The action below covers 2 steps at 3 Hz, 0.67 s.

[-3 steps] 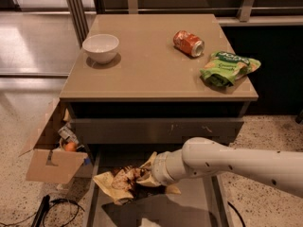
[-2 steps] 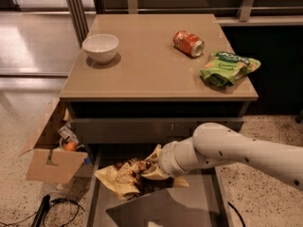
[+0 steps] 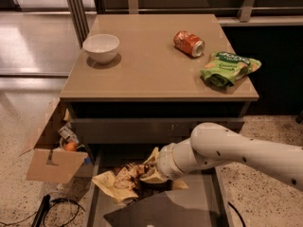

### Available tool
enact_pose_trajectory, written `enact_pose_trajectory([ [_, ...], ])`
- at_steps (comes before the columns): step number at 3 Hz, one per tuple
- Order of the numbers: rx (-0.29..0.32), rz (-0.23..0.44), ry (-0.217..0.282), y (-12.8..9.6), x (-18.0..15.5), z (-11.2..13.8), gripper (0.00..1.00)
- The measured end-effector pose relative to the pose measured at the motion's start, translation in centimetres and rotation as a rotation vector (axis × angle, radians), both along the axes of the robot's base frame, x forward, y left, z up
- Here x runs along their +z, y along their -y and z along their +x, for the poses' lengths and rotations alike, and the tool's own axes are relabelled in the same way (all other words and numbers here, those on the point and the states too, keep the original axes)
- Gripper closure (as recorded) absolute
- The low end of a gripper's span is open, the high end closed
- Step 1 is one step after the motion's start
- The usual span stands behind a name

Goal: Pick brown chip bag from middle drawer and place on counter

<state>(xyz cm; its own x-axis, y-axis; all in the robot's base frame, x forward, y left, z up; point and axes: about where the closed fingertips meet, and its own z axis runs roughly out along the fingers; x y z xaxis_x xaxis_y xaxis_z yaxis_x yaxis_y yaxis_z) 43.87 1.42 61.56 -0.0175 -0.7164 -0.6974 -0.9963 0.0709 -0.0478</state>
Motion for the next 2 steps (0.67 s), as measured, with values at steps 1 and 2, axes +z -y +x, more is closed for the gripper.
enact_pose_trajectory([
  [1,0.022,-0.013,0.056,-0.7,3.5,0.9,1.0],
  [2,0.058,-0.048,0.159,-1.7,10.7,1.9,1.0],
])
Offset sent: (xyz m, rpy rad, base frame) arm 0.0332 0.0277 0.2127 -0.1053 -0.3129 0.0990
